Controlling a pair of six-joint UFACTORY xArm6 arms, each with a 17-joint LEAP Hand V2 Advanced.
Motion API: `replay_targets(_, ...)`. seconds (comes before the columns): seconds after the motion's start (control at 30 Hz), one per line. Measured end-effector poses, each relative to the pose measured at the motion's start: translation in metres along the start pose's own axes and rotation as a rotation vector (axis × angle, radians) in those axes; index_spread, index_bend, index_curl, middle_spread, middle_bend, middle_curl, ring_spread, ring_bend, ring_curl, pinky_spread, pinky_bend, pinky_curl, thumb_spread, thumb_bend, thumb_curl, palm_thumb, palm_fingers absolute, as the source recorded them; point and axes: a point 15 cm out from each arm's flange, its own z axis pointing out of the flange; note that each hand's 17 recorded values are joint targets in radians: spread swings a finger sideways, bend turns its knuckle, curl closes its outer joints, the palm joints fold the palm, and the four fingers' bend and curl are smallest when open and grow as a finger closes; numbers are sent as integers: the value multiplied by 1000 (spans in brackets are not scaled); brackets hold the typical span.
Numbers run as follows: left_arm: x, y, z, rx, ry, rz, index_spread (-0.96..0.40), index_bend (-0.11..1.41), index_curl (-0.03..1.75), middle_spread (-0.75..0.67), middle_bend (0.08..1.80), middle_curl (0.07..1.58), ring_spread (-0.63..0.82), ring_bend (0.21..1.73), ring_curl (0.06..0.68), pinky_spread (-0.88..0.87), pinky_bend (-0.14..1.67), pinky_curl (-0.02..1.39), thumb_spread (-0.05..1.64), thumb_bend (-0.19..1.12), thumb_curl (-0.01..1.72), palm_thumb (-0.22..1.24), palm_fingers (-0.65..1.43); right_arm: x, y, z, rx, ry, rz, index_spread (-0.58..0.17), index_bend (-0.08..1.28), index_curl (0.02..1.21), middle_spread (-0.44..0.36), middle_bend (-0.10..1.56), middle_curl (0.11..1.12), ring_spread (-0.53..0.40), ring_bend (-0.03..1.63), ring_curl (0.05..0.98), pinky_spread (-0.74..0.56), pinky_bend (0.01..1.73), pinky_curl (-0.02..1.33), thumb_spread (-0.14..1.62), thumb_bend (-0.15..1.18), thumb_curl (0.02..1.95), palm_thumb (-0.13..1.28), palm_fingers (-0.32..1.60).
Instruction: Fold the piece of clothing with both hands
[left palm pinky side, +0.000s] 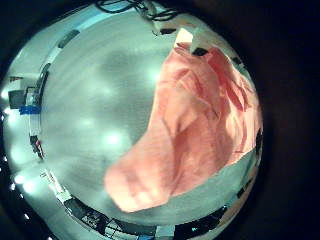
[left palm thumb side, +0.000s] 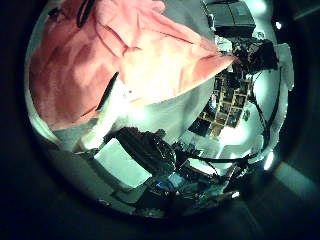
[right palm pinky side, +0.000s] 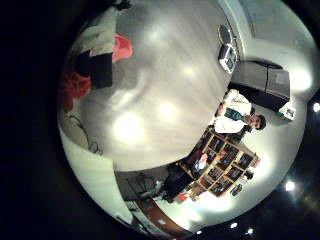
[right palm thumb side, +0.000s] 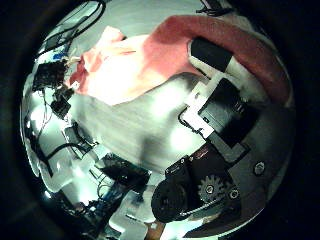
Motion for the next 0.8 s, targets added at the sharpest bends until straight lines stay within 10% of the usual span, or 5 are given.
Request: replay_targets(0.8, -139, 73, -80, 118, -21, -195, -75, 197, 488, 22, 184, 338, 245, 549, 209, 345, 190, 304, 1305, -9, 308, 580, 255, -204, -85, -88, 333, 143, -362, -278, 1084, 932, -193, 1229, 967, -262, 1315, 861, -228, 1224, 987, 1114, -8, 761, 1098, 1007)
